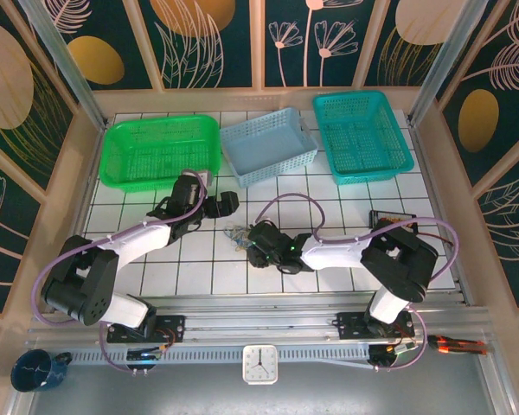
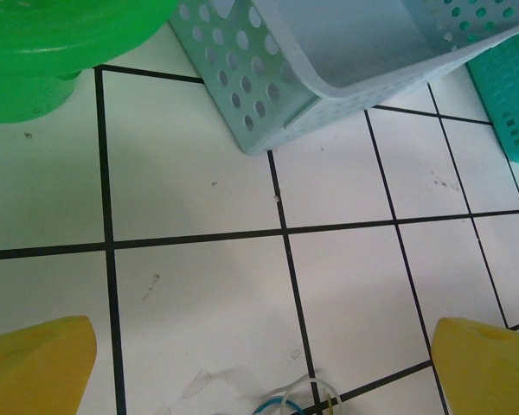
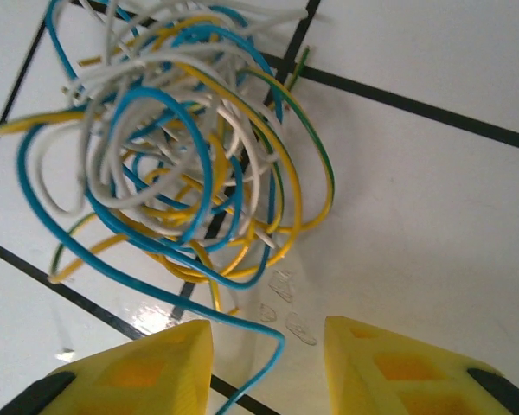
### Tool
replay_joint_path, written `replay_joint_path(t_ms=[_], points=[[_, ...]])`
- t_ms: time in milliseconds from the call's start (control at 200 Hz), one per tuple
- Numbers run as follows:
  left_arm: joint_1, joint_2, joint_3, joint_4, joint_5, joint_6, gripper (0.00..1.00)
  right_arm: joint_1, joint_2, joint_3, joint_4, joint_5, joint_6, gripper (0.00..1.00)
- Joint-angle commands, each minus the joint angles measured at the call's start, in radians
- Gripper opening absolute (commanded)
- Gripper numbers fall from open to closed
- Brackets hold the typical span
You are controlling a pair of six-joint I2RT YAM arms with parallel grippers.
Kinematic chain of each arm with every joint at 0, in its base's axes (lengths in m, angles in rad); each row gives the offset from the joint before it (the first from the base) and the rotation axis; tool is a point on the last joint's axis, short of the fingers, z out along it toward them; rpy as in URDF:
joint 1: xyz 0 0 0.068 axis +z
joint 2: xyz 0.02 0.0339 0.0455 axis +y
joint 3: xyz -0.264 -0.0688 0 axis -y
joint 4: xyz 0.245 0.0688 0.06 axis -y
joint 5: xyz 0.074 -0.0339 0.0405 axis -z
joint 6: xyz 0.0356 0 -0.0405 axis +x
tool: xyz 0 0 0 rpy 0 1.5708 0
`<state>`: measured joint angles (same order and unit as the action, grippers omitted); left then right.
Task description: Untangle the cables
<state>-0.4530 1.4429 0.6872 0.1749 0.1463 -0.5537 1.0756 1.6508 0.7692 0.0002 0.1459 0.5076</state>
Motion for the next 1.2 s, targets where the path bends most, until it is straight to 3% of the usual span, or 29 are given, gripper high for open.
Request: replay_joint_path(t_ms=[0, 125, 365, 746, 931, 1196], points=[[-0.009, 0.014, 0.029, 0.008, 0.018, -0.014, 0.99, 0.009, 0.018, -0.02, -0.022, 0.05, -0.001, 0.36], [-0.01, 0.014, 0.029, 0.011, 0.021, -0.015, 0.99, 0.006, 0.029, -0.019, -0.025, 0.076, -0.006, 0.27], [-0.01, 0.015, 0.026, 0.011, 0.024, -0.015, 0.99, -0.023, 0.038, -0.002, -0.045, 0.123, -0.03, 0.0], [-0.012, 0.012, 0.02, 0.012, 0.032, -0.015, 0.99, -0.166, -0.07, -0.008, -0.047, 0.12, -0.104, 0.0], [-0.034, 0.011, 0.016, 0.016, 0.039, 0.013, 0.99, -0.249, -0.142, -0.016, -0.014, 0.038, -0.131, 0.0], [-0.113, 0.032, 0.002, 0.072, 0.05, 0.112, 0.99, -0.294, -0.193, -0.014, 0.016, -0.064, -0.144, 0.0]])
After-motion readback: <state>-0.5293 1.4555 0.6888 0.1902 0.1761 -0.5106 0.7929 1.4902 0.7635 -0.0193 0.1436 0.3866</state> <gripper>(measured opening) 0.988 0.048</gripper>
